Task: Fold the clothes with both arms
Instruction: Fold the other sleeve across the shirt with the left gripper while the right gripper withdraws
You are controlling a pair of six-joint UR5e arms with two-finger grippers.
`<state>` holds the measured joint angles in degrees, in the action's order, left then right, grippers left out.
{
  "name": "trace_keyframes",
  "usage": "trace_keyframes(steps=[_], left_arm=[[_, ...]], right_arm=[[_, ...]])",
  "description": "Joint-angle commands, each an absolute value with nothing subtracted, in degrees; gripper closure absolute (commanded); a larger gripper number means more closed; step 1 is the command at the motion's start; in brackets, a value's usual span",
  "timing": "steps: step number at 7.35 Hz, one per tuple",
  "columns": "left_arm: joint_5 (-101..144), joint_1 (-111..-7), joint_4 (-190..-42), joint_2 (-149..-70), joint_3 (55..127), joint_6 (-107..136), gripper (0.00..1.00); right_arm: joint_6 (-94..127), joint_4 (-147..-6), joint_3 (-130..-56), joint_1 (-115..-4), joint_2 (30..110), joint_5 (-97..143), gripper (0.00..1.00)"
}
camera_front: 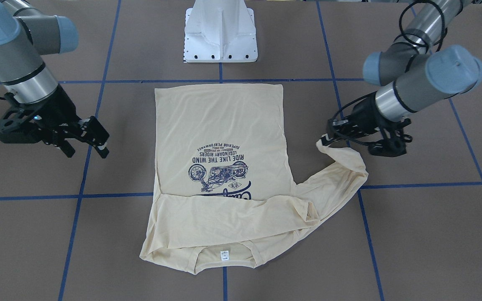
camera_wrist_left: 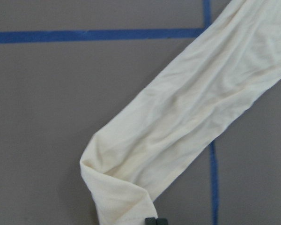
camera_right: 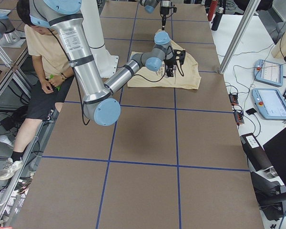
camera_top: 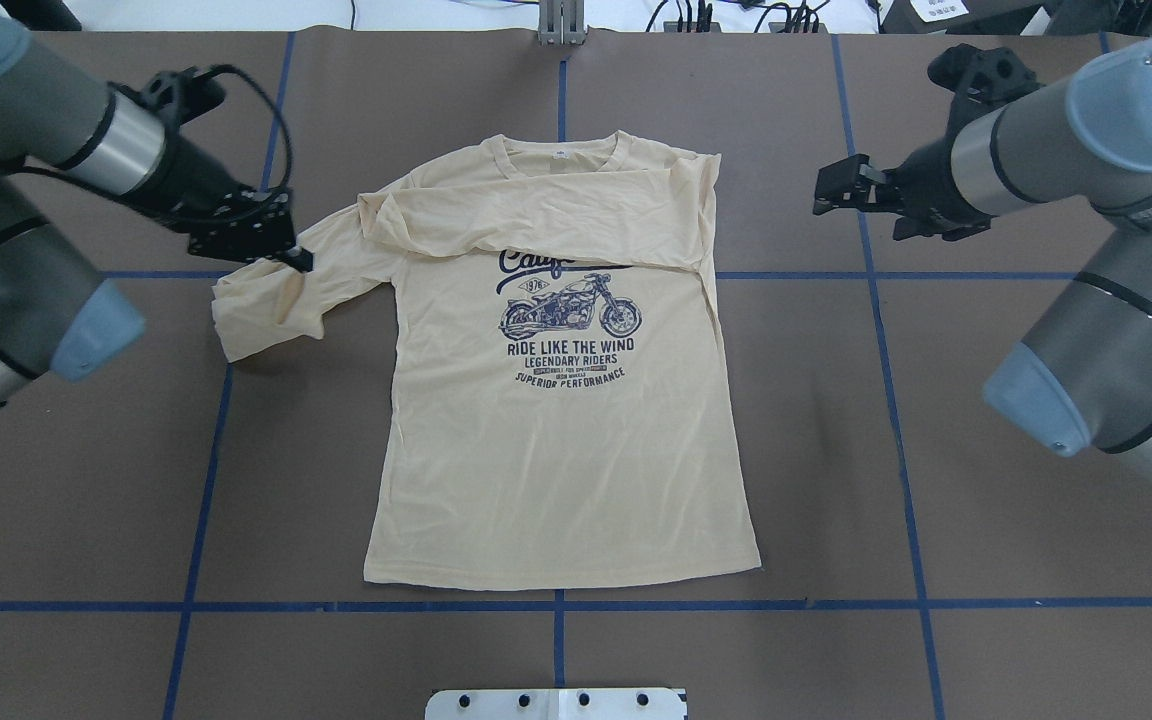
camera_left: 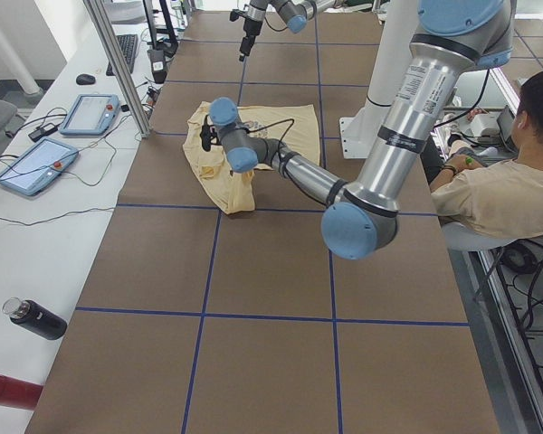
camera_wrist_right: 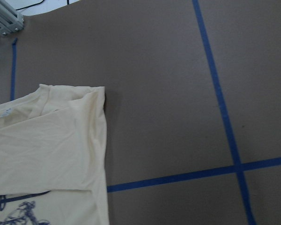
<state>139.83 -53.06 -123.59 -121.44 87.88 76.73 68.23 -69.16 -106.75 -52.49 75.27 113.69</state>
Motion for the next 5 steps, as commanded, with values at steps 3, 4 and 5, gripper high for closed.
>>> trace_keyframes(steps=[3, 4, 5], left_arm=[[125.56, -47.84, -123.75, -151.57, 66.66, 92.02, 1.0], [122.98, -46.25, -124.97, -152.83, 65.75, 92.11, 1.0], [119.83, -44.84, -125.42, -155.97, 62.7, 92.2, 1.0]], right_arm=[[54.26, -67.43, -106.18, -60.09, 86.54, 115.04, 0.0], [52.4, -66.19, -105.82, -61.86, 88.4, 116.79, 0.0], [52.21, -66.01, -105.65, -62.05, 88.68, 116.89, 0.0]])
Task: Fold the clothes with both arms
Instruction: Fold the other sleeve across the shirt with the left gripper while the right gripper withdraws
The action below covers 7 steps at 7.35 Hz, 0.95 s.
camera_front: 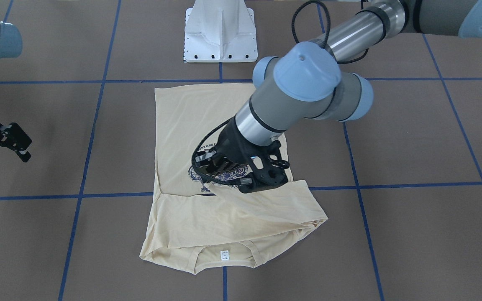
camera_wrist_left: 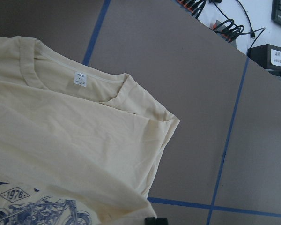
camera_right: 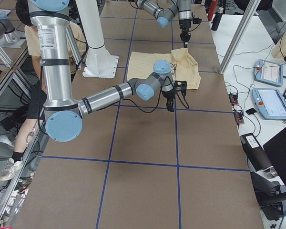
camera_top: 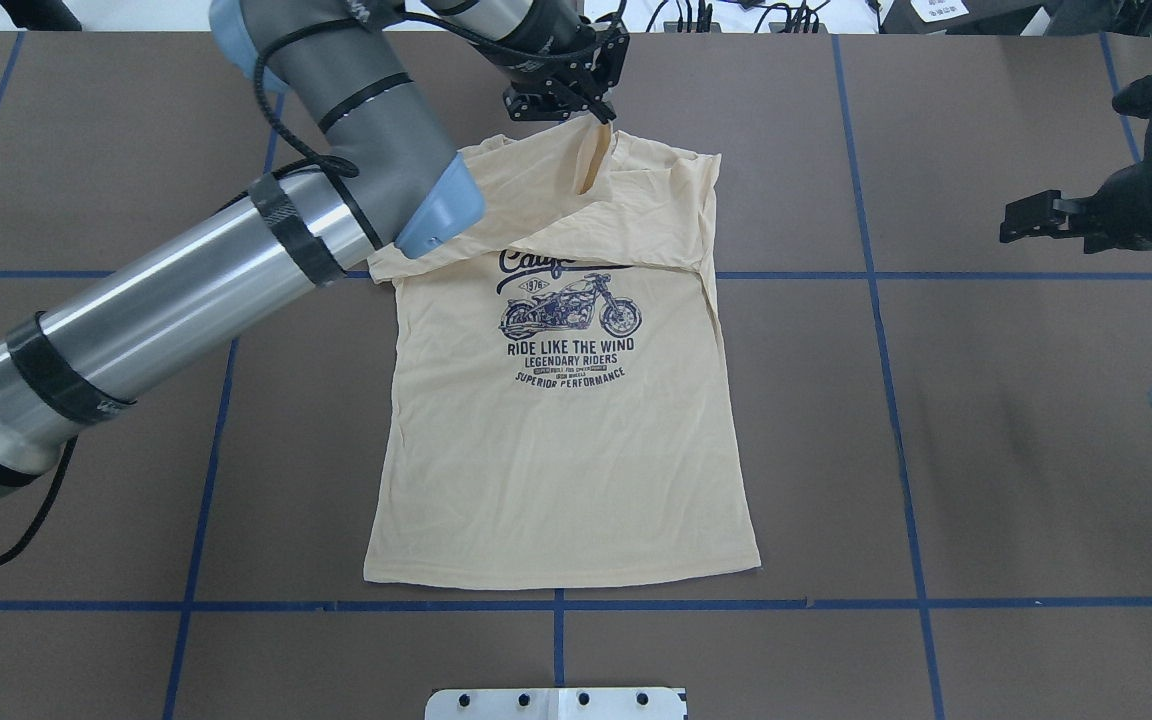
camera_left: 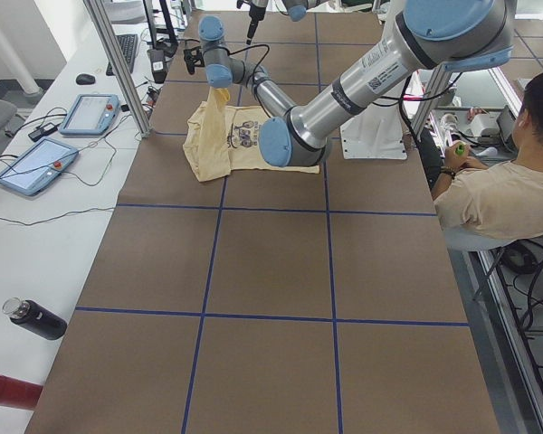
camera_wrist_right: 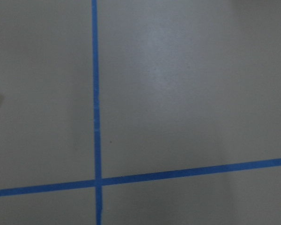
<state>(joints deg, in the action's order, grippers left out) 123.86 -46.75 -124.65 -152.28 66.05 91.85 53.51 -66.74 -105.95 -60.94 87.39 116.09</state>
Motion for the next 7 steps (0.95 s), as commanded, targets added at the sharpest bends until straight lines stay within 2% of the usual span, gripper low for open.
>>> trace_keyframes(steps=[1, 3, 4, 5, 6, 7], left_arm=[[116.31, -43.08, -127.25, -157.83, 59.62, 92.2, 1.0], [108.5, -39.04, -134.62, -158.64, 53.9, 95.52, 1.0], [108.37, -38.76, -135.0, -159.43, 53.36, 95.8, 1.0], [108.28, -38.24, -135.09, -159.78, 53.0, 96.41, 0.8], [108.28, -37.62, -135.26, -159.79, 52.91, 96.33, 0.32], [108.37, -37.18, -135.26, -159.87, 53.0, 97.2, 0.2]], right_arm=[[52.21, -65.83, -105.21, -61.96, 88.68, 116.89, 0.0], [52.03, -65.66, -103.72, -61.96, 88.42, 116.89, 0.0], [52.21, -63.83, -102.49, -61.96, 88.33, 116.89, 0.0], [52.29, -61.11, -100.57, -61.96, 88.24, 116.98, 0.0], [52.64, -59.78, -99.85, -61.88, 87.89, 117.07, 0.0], [52.91, -59.68, -99.93, -61.88, 87.28, 118.11, 0.0]])
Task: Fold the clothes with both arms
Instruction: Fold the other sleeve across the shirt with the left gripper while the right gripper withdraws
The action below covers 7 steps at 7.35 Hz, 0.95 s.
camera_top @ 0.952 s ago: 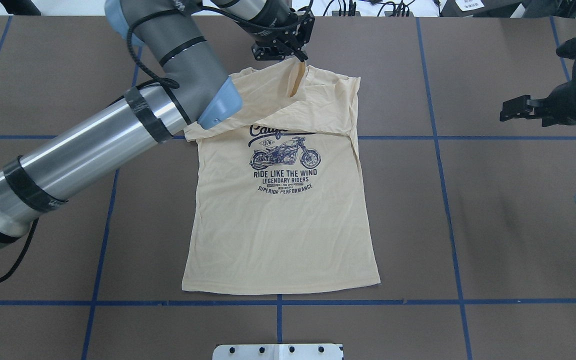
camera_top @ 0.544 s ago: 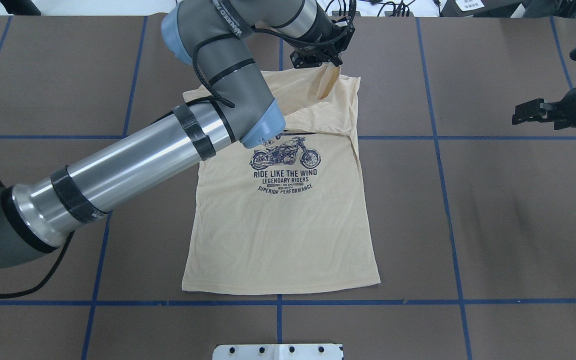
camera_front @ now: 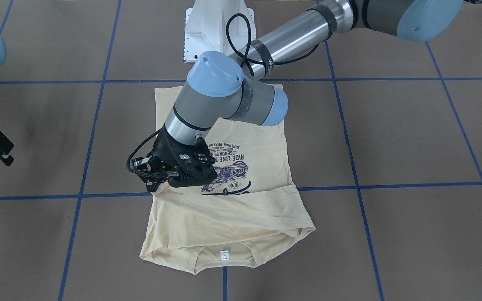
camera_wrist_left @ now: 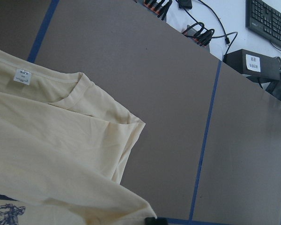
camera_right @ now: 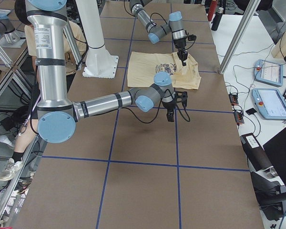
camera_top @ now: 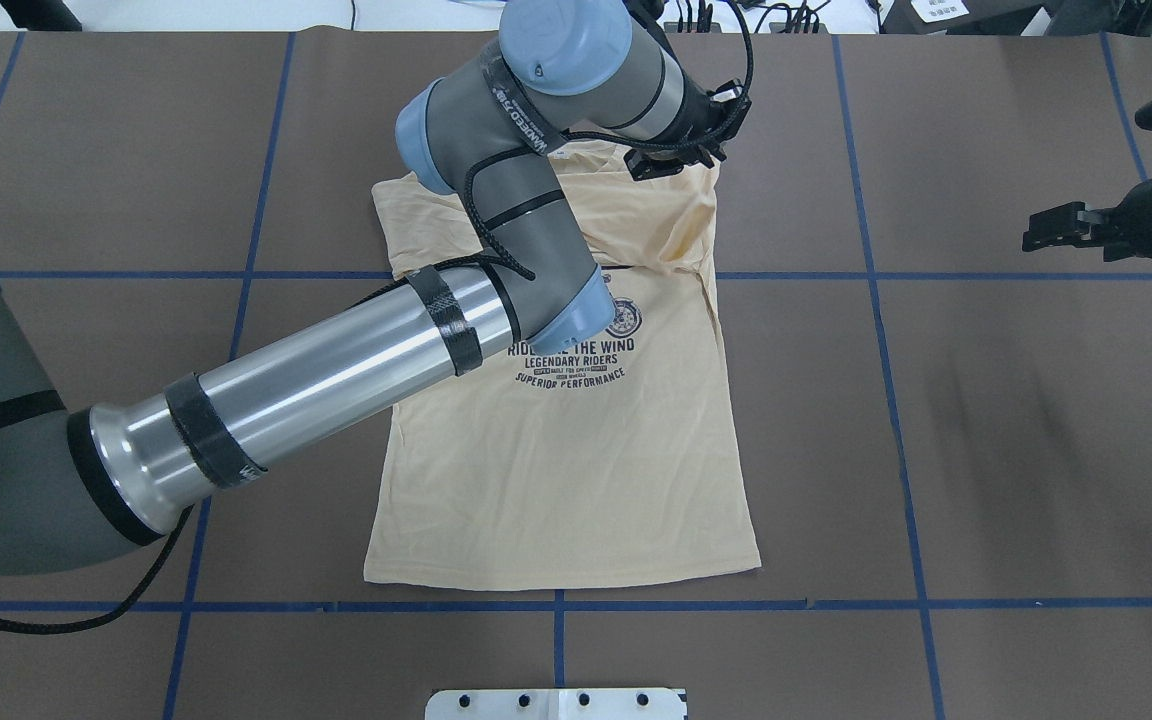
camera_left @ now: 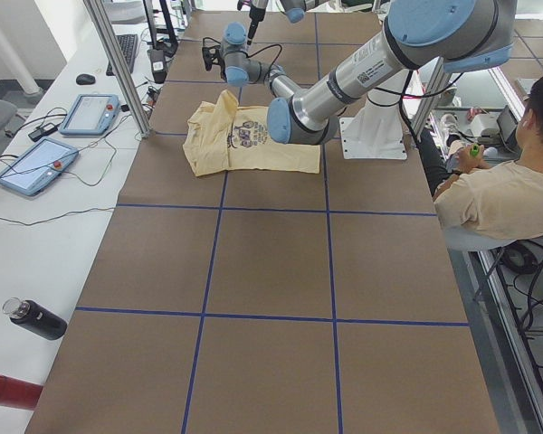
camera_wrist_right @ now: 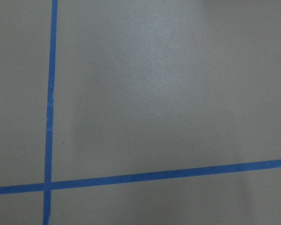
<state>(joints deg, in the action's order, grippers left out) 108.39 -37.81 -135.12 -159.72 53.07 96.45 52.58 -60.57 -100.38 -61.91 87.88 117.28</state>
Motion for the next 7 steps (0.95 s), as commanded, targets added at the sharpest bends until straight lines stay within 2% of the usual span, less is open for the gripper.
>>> trace_keyframes(steps=[1, 2, 5, 7], left_arm=[[109.24, -37.18, -134.92, -159.61, 53.17, 99.38, 0.11], [114.82, -37.26, -134.39, -157.26, 55.35, 99.84, 0.11], [118.56, -37.44, -125.7, -136.39, 82.36, 96.35, 0.13], [118.56, -37.97, -122.88, -126.09, 91.89, 83.57, 0.15]], right_arm=[[54.82, -59.68, -100.45, -61.79, 87.1, 119.0, 0.0], [61.72, -59.42, -102.37, -60.83, 86.75, 119.87, 0.0], [89.37, -59.5, -110.71, -44.71, 84.65, 113.69, 0.0], [103.91, -60.29, -115.73, -29.6, 84.81, 101.74, 0.01]])
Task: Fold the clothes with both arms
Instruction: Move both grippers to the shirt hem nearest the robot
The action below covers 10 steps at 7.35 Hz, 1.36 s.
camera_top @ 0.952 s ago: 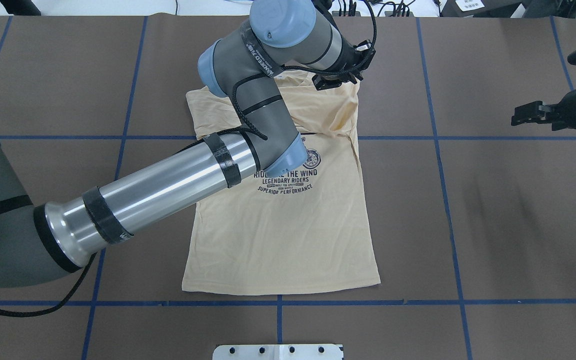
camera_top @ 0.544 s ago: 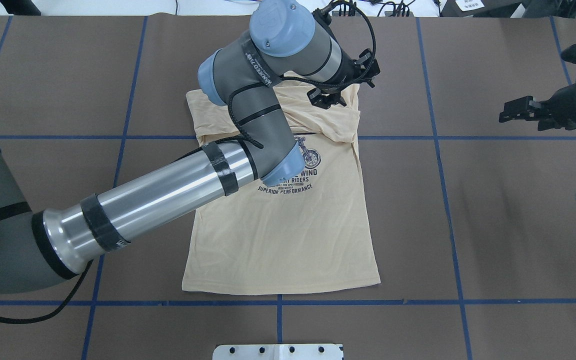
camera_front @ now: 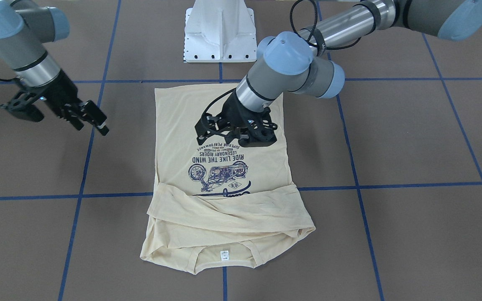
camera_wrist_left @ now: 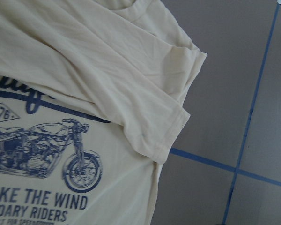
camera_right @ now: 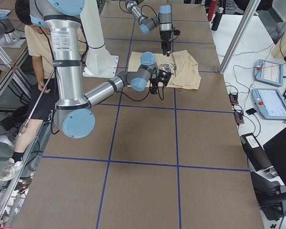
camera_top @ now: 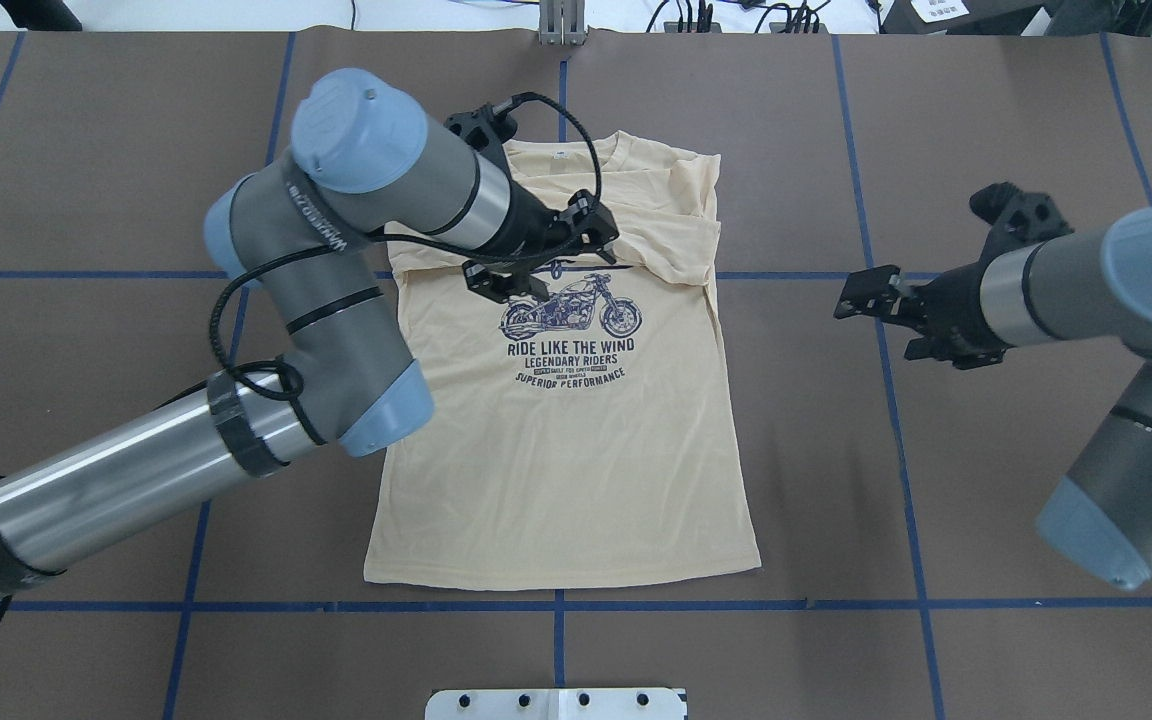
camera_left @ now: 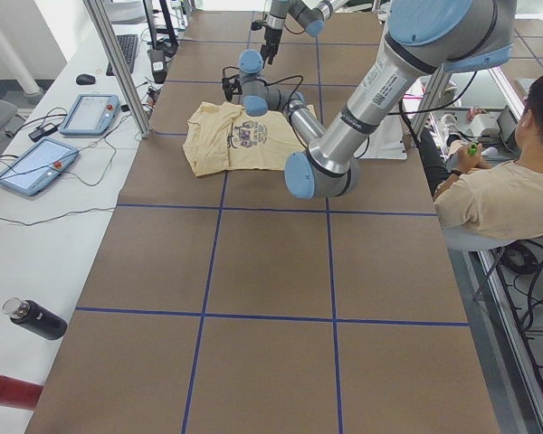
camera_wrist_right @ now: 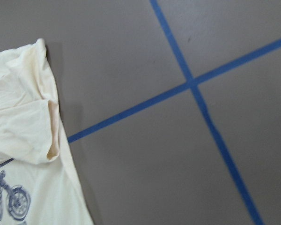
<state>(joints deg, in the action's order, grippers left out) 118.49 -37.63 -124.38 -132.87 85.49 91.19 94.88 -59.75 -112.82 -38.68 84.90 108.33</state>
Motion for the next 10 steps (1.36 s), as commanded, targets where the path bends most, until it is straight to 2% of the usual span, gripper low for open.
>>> trace_keyframes(steps=[1, 2, 4, 7, 9, 10], left_arm=[[118.65, -38.32, -122.87, -121.25, 96.11, 78.19, 0.16], [118.74, -38.67, -123.05, -116.5, 99.46, 76.74, 0.17], [118.13, -38.85, -123.05, -115.23, 100.28, 76.11, 0.17], [117.86, -38.85, -123.05, -115.22, 100.37, 76.38, 0.17], [117.77, -38.85, -123.05, -115.22, 100.37, 76.73, 0.17], [117.77, -38.76, -123.05, -115.22, 100.37, 76.73, 0.17]], right_arm=[[109.19, -60.38, -116.36, -22.4, 84.9, 96.12, 0.01], [112.21, -60.64, -116.37, -16.58, 85.34, 90.24, 0.01], [115.3, -66.68, -116.28, -9.08, 84.47, 81.51, 0.02], [115.66, -66.97, -115.49, -7.47, 84.46, 81.3, 0.02], [115.75, -66.97, -114.79, -7.38, 84.46, 81.3, 0.07], [116.45, -67.06, -114.61, -7.3, 84.46, 81.39, 0.13]])
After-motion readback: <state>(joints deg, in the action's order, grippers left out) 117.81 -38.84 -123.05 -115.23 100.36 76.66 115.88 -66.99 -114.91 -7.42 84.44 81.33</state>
